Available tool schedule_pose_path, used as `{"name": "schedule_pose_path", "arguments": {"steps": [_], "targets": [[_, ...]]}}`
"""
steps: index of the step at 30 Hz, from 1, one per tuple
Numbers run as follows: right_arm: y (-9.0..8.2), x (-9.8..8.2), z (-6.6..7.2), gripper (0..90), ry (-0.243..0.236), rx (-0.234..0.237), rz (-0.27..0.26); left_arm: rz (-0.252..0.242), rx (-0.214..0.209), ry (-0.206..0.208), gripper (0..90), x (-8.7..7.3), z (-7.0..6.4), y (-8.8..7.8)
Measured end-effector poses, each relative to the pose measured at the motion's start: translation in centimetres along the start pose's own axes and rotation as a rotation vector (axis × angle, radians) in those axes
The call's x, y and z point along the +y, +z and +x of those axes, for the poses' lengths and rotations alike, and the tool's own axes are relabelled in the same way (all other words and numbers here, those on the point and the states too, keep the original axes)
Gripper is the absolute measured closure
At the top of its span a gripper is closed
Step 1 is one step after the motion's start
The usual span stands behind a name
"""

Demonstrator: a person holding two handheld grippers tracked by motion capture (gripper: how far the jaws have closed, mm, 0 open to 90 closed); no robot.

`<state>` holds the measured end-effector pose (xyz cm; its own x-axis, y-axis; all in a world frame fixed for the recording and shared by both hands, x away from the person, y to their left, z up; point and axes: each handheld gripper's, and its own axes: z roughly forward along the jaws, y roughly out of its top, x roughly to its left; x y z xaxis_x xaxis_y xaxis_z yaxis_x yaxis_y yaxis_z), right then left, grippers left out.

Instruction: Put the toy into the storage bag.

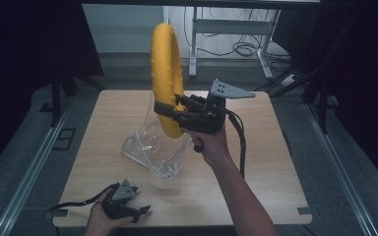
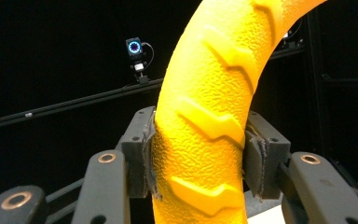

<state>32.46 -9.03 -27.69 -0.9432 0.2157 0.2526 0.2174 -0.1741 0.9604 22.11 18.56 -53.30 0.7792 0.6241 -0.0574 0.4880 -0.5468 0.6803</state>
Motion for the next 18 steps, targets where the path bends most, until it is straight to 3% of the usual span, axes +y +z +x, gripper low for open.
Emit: {"name": "schedule_pose_path", "arguments": {"steps": [18], "targets": [[1.5,-2.5,-0.6,51.3,0.041,0.028,0.023,0.004,-0.001,0.002,19.0,0.0,0.0,0.1]]}}
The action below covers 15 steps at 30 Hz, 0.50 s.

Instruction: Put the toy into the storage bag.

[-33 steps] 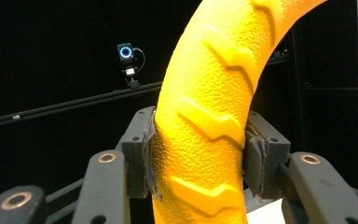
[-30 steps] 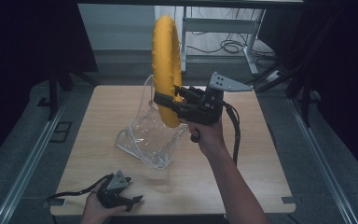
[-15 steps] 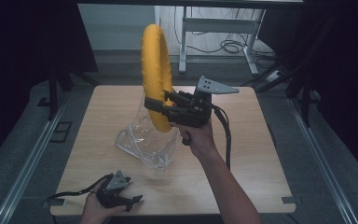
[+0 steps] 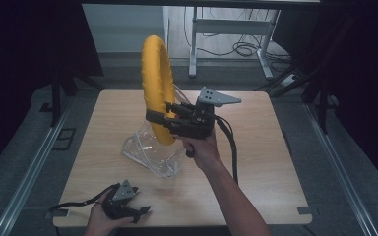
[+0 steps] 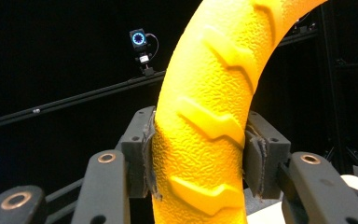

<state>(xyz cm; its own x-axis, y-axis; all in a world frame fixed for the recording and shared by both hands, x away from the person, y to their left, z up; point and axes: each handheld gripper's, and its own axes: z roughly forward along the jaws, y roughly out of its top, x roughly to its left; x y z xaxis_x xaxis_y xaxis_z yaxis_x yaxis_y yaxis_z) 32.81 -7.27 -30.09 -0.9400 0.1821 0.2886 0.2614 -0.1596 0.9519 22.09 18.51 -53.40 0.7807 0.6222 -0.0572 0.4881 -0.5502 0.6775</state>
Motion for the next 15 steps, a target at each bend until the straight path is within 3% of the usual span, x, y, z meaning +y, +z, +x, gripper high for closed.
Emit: {"name": "schedule_pose_path", "arguments": {"steps": [15], "targets": [[0.3,-2.1,-0.9,51.3,0.044,-0.001,0.012,0.005,0.001,0.003,19.0,0.0,0.0,0.1]]}}
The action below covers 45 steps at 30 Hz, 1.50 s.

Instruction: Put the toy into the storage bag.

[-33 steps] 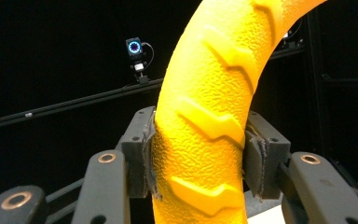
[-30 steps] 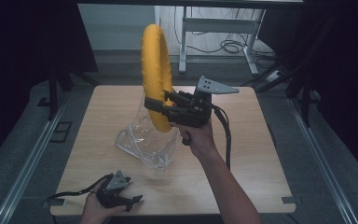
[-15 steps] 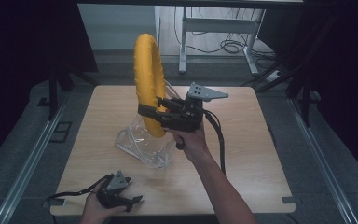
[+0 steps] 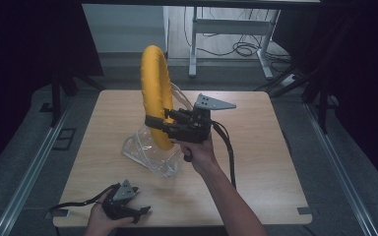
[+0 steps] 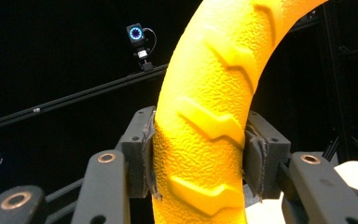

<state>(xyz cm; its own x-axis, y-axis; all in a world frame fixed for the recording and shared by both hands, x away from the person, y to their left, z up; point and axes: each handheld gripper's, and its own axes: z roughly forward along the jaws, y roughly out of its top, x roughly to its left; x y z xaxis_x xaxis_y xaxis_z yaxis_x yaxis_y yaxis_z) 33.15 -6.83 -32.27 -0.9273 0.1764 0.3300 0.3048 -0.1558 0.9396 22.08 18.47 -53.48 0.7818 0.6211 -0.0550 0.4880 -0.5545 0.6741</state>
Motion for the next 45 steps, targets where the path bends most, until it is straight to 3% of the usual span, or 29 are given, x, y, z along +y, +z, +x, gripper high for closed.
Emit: {"name": "schedule_pose_path", "arguments": {"steps": [13,31,41,45], "targets": [[0.1,-2.4,-1.5,51.2,0.046,-0.013,0.01,-0.002,0.004,0.004,19.0,0.0,0.0,0.1],[0.0,-5.8,-4.2,51.1,0.13,-0.055,0.063,0.009,0.001,0.01,19.0,-0.1,0.0,0.2],[0.1,-6.7,-4.7,50.7,0.137,-0.073,0.105,0.007,0.001,0.011,19.0,-0.1,0.0,0.1],[0.3,-7.3,-4.8,48.2,0.103,-0.137,0.158,0.01,0.001,0.011,19.0,-0.1,0.0,0.1]]}}
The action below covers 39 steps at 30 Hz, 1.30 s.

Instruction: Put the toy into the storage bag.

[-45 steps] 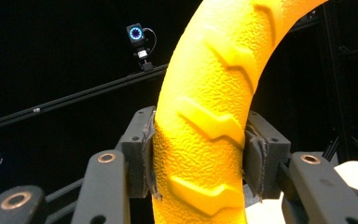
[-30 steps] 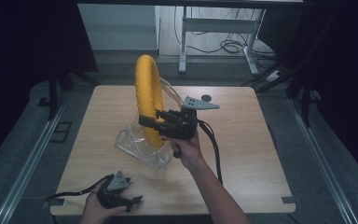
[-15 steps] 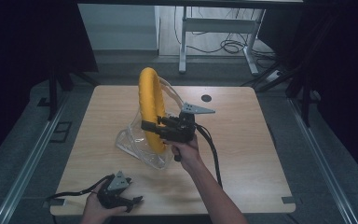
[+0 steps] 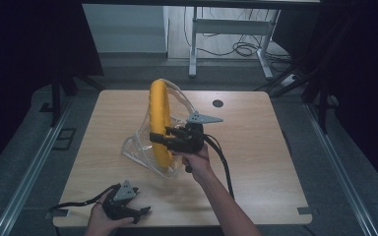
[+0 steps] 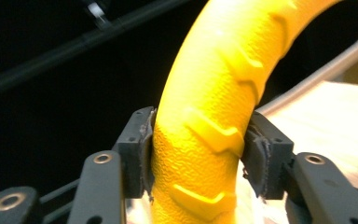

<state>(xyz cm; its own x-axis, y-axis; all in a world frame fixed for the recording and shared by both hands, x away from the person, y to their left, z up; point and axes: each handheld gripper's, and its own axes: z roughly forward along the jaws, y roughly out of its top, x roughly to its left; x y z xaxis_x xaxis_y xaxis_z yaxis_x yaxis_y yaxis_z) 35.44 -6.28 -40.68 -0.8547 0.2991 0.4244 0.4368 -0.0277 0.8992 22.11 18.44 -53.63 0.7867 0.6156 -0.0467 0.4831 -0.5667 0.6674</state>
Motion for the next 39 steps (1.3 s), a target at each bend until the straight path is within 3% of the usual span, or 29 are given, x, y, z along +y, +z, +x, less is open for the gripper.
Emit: {"name": "schedule_pose_path", "arguments": {"steps": [6,9,17,21,31,39], "targets": [[-0.2,0.1,-0.2,47.2,0.0,-0.002,-0.008,-0.002,-0.002,-0.002,19.0,0.0,0.0,0.0],[-0.2,0.1,0.1,45.1,-0.034,-0.024,-0.011,-0.001,-0.002,-0.001,19.0,0.0,0.0,0.0],[-0.7,0.2,0.7,30.2,-0.066,-0.066,-0.032,0.0,0.001,0.0,19.0,0.0,0.0,0.0],[-1.2,0.3,1.0,28.6,-0.09,-0.085,-0.034,-0.003,0.002,-0.001,19.0,0.0,0.0,-0.1],[-4.0,-0.3,0.5,28.5,-0.136,-0.133,-0.029,-0.007,0.001,-0.008,19.0,0.0,-0.1,-0.1],[-7.3,-1.5,-0.6,29.8,-0.162,-0.206,-0.024,-0.005,0.002,-0.009,19.0,0.0,0.0,0.0]]}}
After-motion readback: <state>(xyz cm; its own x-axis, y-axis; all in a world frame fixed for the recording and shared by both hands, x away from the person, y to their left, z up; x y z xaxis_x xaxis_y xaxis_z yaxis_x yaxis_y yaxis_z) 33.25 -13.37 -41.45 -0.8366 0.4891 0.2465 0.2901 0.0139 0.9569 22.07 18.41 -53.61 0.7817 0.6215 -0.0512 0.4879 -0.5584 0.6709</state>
